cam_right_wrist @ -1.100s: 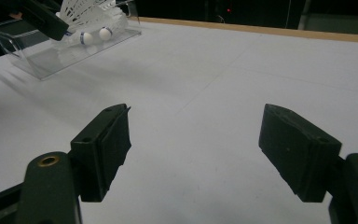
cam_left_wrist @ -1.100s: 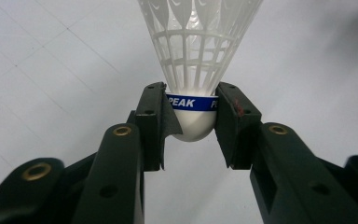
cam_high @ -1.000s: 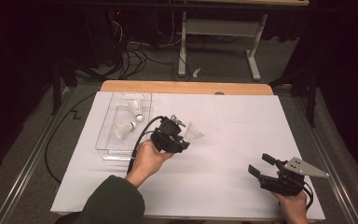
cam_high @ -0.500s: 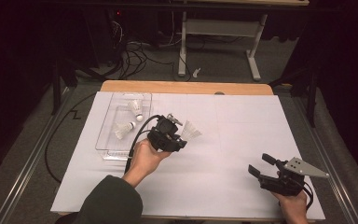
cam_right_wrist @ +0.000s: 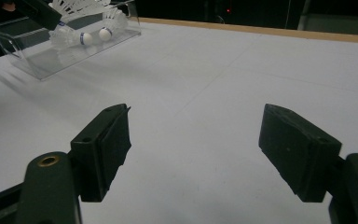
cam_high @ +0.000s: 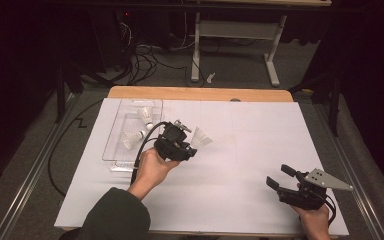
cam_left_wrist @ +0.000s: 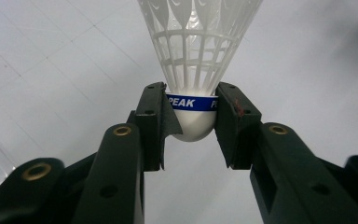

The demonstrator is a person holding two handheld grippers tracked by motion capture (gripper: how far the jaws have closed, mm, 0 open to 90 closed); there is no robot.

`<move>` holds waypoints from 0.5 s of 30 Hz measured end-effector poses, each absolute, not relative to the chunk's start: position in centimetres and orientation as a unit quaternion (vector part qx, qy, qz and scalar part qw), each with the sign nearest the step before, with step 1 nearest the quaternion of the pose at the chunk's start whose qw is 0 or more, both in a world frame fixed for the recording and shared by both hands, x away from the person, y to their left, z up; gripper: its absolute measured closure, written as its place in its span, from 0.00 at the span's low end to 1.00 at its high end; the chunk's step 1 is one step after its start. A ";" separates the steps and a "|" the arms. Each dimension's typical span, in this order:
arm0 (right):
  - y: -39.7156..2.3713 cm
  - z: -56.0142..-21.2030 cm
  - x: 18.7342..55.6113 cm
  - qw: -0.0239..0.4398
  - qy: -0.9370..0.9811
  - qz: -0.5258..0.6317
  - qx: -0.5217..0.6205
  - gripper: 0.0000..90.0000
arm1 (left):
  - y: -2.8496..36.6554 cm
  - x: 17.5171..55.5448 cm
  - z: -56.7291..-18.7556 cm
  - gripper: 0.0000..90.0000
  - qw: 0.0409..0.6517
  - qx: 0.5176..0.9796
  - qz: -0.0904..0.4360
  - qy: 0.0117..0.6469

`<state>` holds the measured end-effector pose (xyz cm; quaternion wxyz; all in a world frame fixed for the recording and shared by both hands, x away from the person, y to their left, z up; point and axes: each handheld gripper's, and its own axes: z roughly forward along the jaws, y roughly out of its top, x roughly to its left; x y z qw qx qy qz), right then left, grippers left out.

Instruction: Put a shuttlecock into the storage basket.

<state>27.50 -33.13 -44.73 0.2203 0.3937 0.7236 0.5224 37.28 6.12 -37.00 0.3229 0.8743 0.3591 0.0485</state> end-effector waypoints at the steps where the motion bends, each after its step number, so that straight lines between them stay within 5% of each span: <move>1: -33.1 -44.7 27.5 0.220 0.724 0.522 0.394 0.28 | 6.2 37.3 -37.0 0.73 0.322 0.874 0.050 0.360; 15: -33.1 -44.7 27.5 0.220 0.724 0.522 0.394 0.28 | 7.3 37.4 -36.6 0.73 0.324 0.870 0.054 0.369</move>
